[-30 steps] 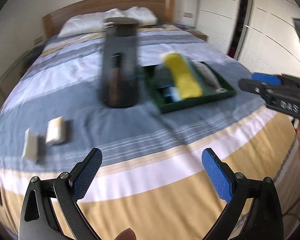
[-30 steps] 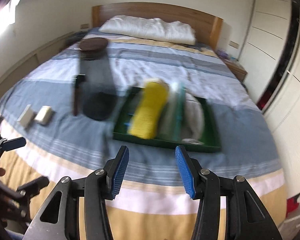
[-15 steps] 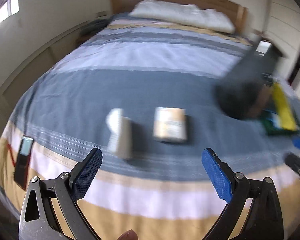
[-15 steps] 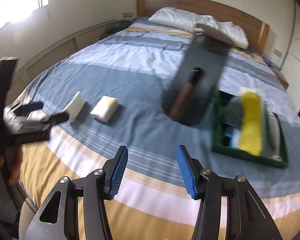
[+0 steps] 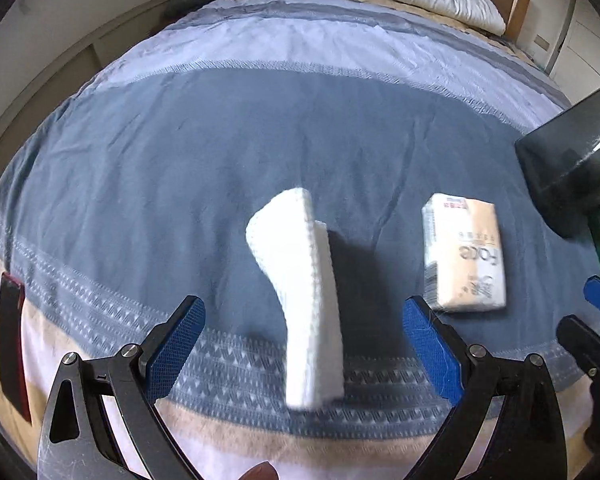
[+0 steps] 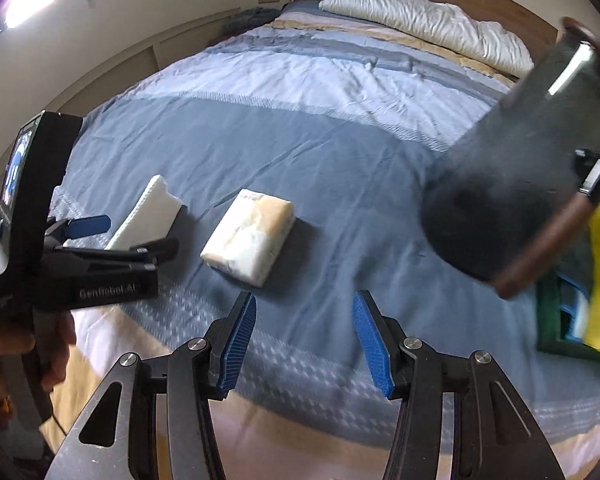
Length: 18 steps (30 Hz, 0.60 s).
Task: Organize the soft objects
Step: 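Grasp the white knit sponge with the left tool while the right tool grasps the Face tissue packet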
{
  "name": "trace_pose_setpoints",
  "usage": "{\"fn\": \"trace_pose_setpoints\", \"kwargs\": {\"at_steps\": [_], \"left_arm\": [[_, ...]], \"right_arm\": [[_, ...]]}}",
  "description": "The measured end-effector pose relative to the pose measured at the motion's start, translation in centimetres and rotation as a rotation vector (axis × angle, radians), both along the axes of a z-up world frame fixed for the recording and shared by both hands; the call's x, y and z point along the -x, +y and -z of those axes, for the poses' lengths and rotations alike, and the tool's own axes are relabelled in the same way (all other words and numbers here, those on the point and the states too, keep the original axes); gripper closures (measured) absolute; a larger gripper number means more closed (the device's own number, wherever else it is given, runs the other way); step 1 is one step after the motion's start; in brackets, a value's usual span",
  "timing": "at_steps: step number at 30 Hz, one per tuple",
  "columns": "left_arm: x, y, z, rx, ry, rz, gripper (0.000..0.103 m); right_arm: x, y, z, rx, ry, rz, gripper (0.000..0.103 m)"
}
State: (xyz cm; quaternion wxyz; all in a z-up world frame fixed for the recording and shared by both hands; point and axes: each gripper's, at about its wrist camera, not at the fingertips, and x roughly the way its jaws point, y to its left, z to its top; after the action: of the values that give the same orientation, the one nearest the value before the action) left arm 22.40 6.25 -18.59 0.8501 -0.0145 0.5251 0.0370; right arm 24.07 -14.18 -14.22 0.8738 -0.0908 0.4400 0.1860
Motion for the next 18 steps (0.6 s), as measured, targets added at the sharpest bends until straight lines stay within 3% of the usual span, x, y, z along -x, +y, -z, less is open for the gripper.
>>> {"fn": "trace_pose_setpoints", "kwargs": {"at_steps": [6,18], "left_arm": [[-1.0,0.5,0.5,0.009,0.015,-0.01,0.006],[-0.7,0.8,1.5,-0.003,0.034,0.007,0.007]], "right_arm": [[-1.9,2.2,2.3,0.016,0.009,-0.01,0.052],[-4.0,3.8,3.7,0.021,0.019,-0.014,0.052]]}}
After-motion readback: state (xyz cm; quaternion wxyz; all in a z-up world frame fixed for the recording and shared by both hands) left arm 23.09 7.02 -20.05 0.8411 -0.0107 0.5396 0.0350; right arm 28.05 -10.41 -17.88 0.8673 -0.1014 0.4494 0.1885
